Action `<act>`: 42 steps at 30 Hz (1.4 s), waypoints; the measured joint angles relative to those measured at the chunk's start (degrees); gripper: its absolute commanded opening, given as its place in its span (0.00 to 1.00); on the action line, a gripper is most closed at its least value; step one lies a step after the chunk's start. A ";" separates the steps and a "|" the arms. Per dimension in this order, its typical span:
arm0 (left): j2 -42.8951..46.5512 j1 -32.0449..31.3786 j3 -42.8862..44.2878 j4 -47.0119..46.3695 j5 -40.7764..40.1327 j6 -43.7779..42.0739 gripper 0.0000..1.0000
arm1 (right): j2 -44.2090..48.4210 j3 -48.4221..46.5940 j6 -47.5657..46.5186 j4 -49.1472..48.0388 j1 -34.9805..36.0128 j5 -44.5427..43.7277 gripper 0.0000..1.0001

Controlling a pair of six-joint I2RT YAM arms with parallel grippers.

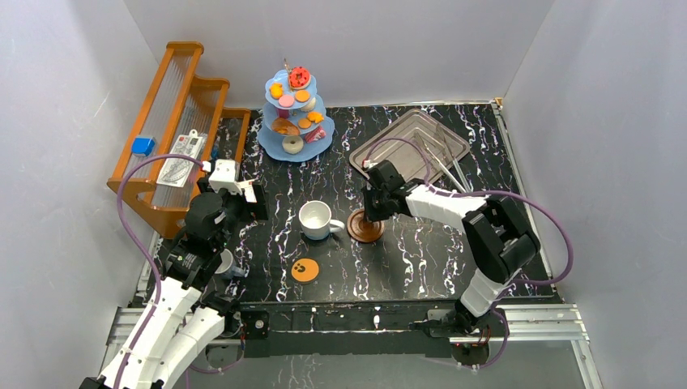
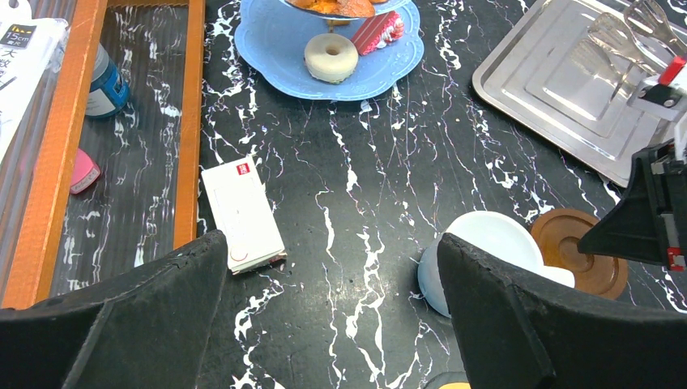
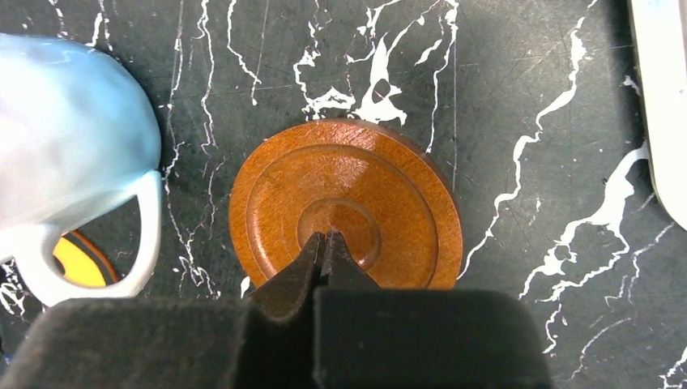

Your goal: Serve the afternoon tea

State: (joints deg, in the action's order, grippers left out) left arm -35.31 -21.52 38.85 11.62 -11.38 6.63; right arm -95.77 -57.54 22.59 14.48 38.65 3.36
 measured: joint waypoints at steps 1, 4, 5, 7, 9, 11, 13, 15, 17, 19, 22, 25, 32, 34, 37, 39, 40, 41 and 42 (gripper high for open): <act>0.02 0.00 0.00 0.00 0.00 -0.02 0.98 | -0.39 0.00 -0.02 -0.20 0.07 -0.24 0.00; 0.11 0.00 0.00 0.00 0.00 -0.02 0.98 | -1.84 0.00 -0.02 -1.05 0.17 -0.61 0.00; 0.15 0.00 0.00 -0.02 0.00 -0.02 0.98 | -2.14 0.00 -0.02 -1.27 0.26 -0.70 0.00; 0.15 0.00 0.00 -0.02 -0.02 0.00 0.98 | -2.75 0.00 -0.02 -1.60 0.39 -1.11 0.00; 0.15 0.00 0.00 0.00 -0.02 0.00 0.98 | -3.52 -0.07 0.02 -2.36 0.48 -1.44 0.00; 0.15 0.00 0.00 -0.02 -0.02 -0.02 0.98 | -4.13 -0.55 0.00 -3.39 0.48 -1.64 0.00; 0.15 0.00 0.00 -0.02 -0.04 0.00 0.98 | -4.90 -1.16 -0.02 -4.15 0.48 -1.79 0.00; 0.15 0.00 0.00 0.00 -0.15 -0.02 0.98 | -5.97 -2.14 -0.02 -5.11 0.52 -2.16 0.00; 0.15 0.00 0.00 0.00 -0.24 -0.02 0.98 | -6.97 -3.06 -0.02 -6.10 0.66 -2.82 0.00; 0.22 0.00 0.00 0.00 -0.24 -0.02 0.98 | -8.02 -3.93 -0.04 -7.26 0.79 -3.41 0.00; 0.57 0.00 0.00 0.00 -0.26 0.00 0.98 | -10.16 -6.27 -0.13 -8.46 0.85 -3.98 0.00; 1.40 0.00 0.00 0.00 -0.26 0.00 0.98 | -13.05 -9.81 -0.28 -8.92 0.85 -4.76 0.00; 1.68 0.00 0.00 0.00 -0.24 0.00 0.98 | -18.86 -16.57 -0.31 -11.23 0.85 -5.25 0.00; 1.60 0.00 0.00 0.00 -0.24 0.00 0.98 | -20.33 -18.21 -0.28 -12.15 0.85 -5.35 0.00; 1.66 0.00 0.00 0.00 -0.26 0.00 0.98 | -22.56 -20.76 -0.20 -13.29 0.92 -5.81 0.00; 1.70 0.00 0.00 0.00 -0.24 0.00 0.98 | -23.87 -22.40 -0.17 -13.81 1.05 -6.32 0.00; 1.70 0.00 0.00 0.00 -0.24 0.00 0.98 | -24.52 -23.10 -0.15 -14.16 1.14 -6.67 0.00; 1.70 0.00 0.00 0.00 -0.24 0.00 0.98 | -25.07 -23.69 -0.13 -14.51 1.14 -7.04 0.00; 1.70 0.00 0.00 0.00 -0.24 0.00 0.98 | -25.57 -24.33 -0.13 -14.78 1.20 -7.43 0.00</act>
State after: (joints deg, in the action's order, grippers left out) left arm -33.61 -21.52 38.85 11.62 -11.62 6.63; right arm -121.34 -81.87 22.46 -0.30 39.86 -4.08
